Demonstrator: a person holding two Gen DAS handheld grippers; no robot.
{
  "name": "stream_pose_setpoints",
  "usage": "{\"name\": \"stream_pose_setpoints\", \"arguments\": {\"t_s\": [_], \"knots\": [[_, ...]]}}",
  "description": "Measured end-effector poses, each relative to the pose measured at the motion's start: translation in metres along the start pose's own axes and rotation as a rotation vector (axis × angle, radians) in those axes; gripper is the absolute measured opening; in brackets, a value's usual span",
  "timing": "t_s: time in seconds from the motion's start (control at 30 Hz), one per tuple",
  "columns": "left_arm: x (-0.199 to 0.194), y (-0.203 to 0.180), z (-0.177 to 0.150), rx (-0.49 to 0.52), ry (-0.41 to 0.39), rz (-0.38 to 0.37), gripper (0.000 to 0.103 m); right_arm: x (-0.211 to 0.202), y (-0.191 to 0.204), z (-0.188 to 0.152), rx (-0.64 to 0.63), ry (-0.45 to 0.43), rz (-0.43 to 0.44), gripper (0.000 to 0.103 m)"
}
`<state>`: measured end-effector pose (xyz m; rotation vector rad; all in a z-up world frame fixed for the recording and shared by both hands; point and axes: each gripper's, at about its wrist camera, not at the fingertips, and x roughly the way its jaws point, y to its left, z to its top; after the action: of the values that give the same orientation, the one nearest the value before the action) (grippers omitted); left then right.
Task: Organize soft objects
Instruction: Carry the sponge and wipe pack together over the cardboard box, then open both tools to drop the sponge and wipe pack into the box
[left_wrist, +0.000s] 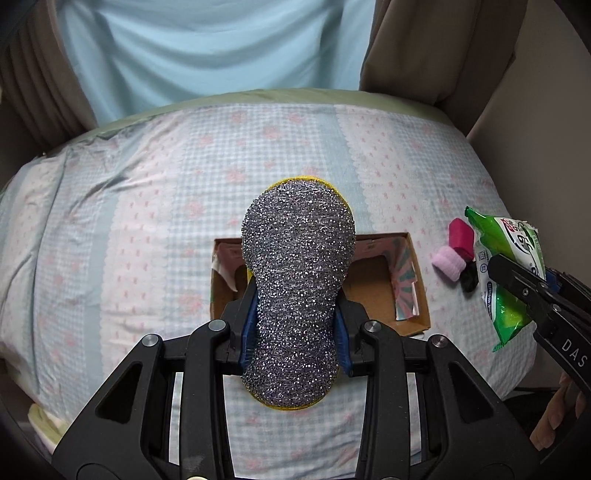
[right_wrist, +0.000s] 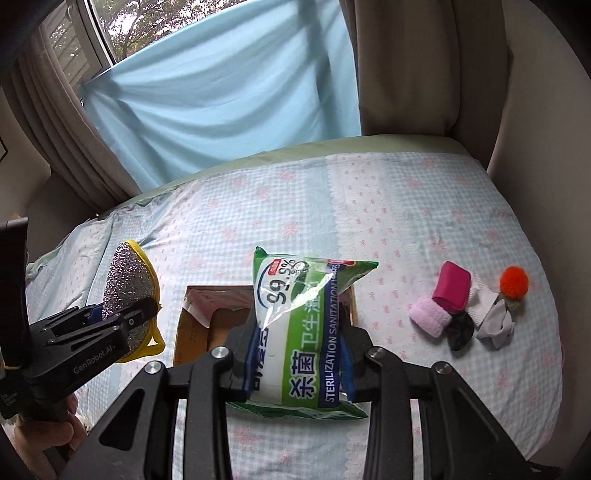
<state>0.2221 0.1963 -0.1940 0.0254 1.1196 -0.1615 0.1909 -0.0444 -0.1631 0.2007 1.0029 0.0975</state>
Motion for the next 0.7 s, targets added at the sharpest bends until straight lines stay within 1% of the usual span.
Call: {"name": "stream_pose_setpoints", "arguments": {"t_s": [0.13, 0.27, 0.5, 0.7], "knots": [[0.028, 0.020, -0.006, 0.002, 0.069, -0.023, 0.031, 0.029, 0.021, -0.009, 0.019, 0.055, 0.008, 0.032], [0.066, 0.028, -0.011, 0.007, 0.154, -0.053, 0.031, 0.063, 0.031, -0.018, 0.030, 0.129, 0.002, 0.032], [0.131, 0.021, -0.010, 0.026, 0.285, -0.076, 0.031, 0.129, 0.021, -0.020, 0.104, 0.287, -0.001, 0.032], [0.185, 0.009, -0.010, 0.063, 0.384, -0.065, 0.031, 0.181, 0.007, -0.017, 0.135, 0.398, -0.015, 0.032]]}}
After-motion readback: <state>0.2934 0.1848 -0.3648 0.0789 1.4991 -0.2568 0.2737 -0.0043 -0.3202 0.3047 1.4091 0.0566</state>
